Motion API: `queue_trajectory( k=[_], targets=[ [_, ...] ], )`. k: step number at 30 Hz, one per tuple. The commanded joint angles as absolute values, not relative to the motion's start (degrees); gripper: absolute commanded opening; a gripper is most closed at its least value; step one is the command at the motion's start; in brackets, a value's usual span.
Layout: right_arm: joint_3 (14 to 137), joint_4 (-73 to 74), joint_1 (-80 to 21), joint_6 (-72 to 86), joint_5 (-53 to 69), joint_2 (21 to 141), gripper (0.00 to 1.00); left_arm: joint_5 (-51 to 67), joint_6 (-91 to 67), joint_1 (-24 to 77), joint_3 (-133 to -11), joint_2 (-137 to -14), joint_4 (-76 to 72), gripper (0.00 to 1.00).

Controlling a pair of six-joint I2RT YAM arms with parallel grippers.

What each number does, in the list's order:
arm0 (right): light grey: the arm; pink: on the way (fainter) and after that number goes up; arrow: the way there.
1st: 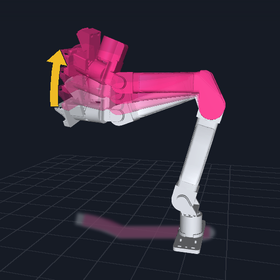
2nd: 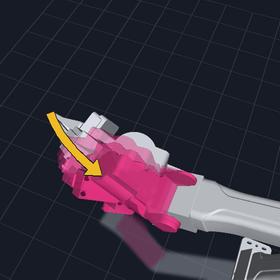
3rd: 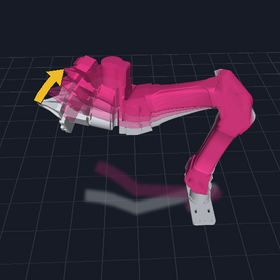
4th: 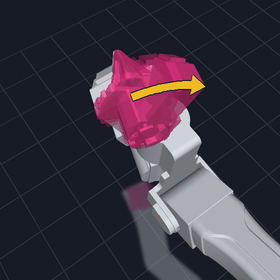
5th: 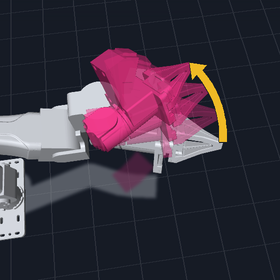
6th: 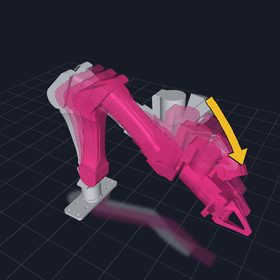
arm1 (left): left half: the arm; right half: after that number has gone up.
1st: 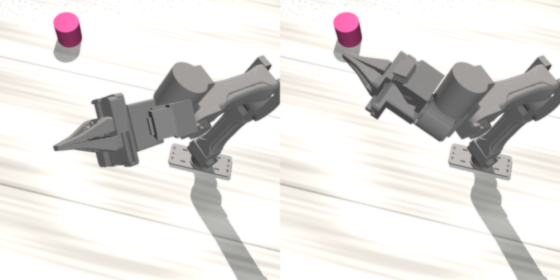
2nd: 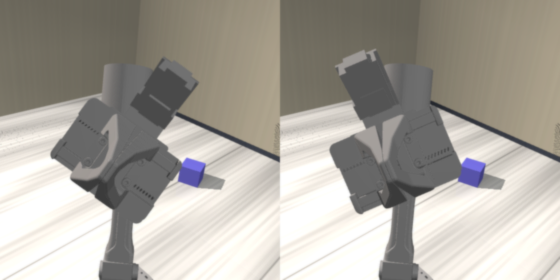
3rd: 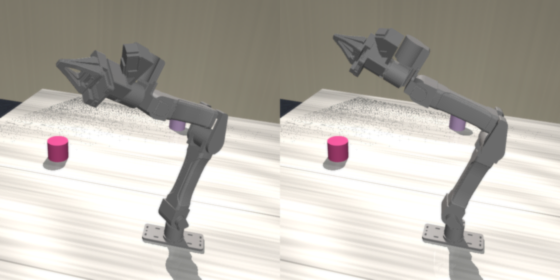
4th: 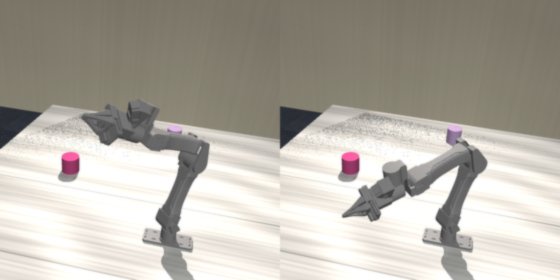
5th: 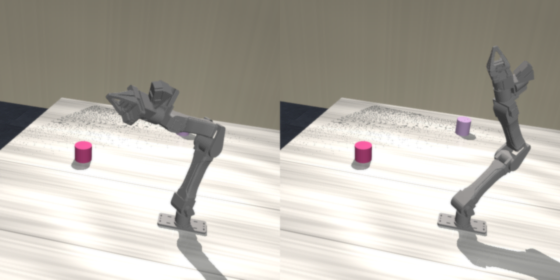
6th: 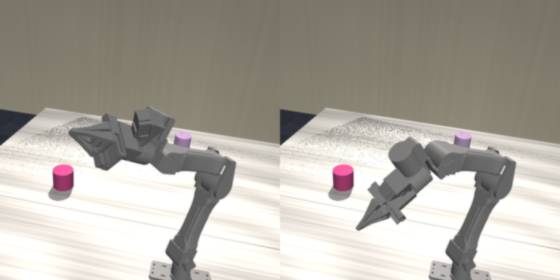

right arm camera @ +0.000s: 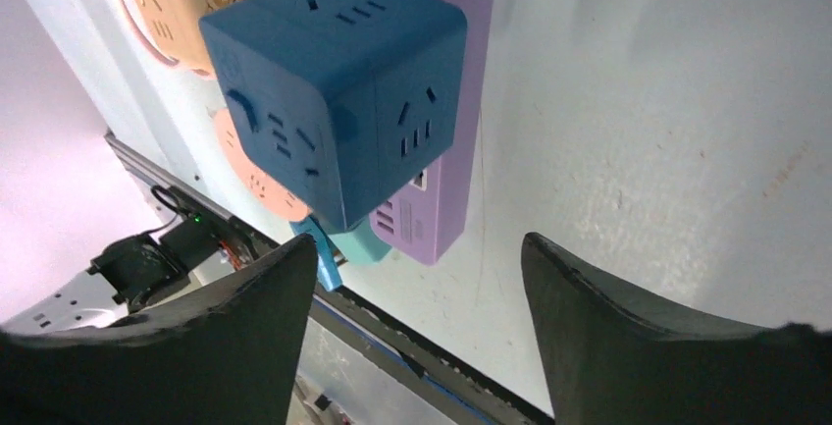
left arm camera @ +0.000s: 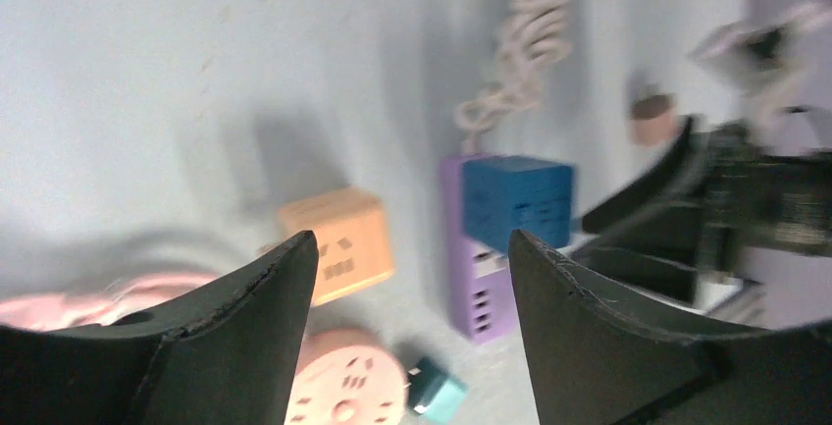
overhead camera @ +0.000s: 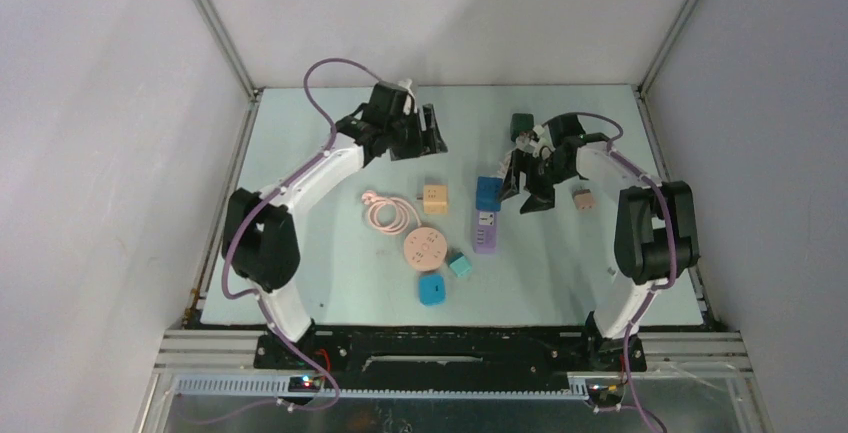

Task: Insert the plug
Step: Pick up the plug from the center of the board.

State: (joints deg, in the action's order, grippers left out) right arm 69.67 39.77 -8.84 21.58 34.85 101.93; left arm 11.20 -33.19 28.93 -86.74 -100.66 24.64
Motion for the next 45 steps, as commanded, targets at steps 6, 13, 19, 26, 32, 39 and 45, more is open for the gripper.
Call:
queue_trajectory(
  k=[6, 13, 19, 26, 32, 39, 45],
  targets=[
    [78.5, 48.7, -6.3, 18.0, 31.3, 93.3, 0.92, -3.7, -27.2, 32.6, -90.7, -107.3, 39.9, 0.99],
    [80.1, 50.9, -5.2, 17.2, 31.2, 90.7, 0.96, -2.3, -27.3, 35.4, -98.2, -116.1, 45.2, 0.95],
    [80.2, 52.1, -4.8, 16.5, 31.1, 89.3, 0.97, -3.7, -26.3, 36.4, -99.9, -121.2, 48.3, 0.83],
    [80.6, 53.1, -4.3, 15.3, 31.4, 88.4, 0.97, -2.3, -25.5, 37.4, -99.0, -121.4, 48.7, 0.50],
    [82.0, 54.8, -4.4, 13.4, 32.3, 87.8, 0.97, -1.5, -24.8, 37.4, -94.9, -113.4, 45.0, 0.35],
    [83.7, 56.4, -6.2, 11.5, 33.8, 87.2, 0.97, 6.8, -25.2, 36.1, -85.9, -100.9, 37.4, 0.30],
    [84.2, 54.9, -10.7, 10.0, 36.9, 86.2, 0.97, 19.0, -31.5, 32.7, -71.5, -86.8, 19.0, 0.30]
  ],
)
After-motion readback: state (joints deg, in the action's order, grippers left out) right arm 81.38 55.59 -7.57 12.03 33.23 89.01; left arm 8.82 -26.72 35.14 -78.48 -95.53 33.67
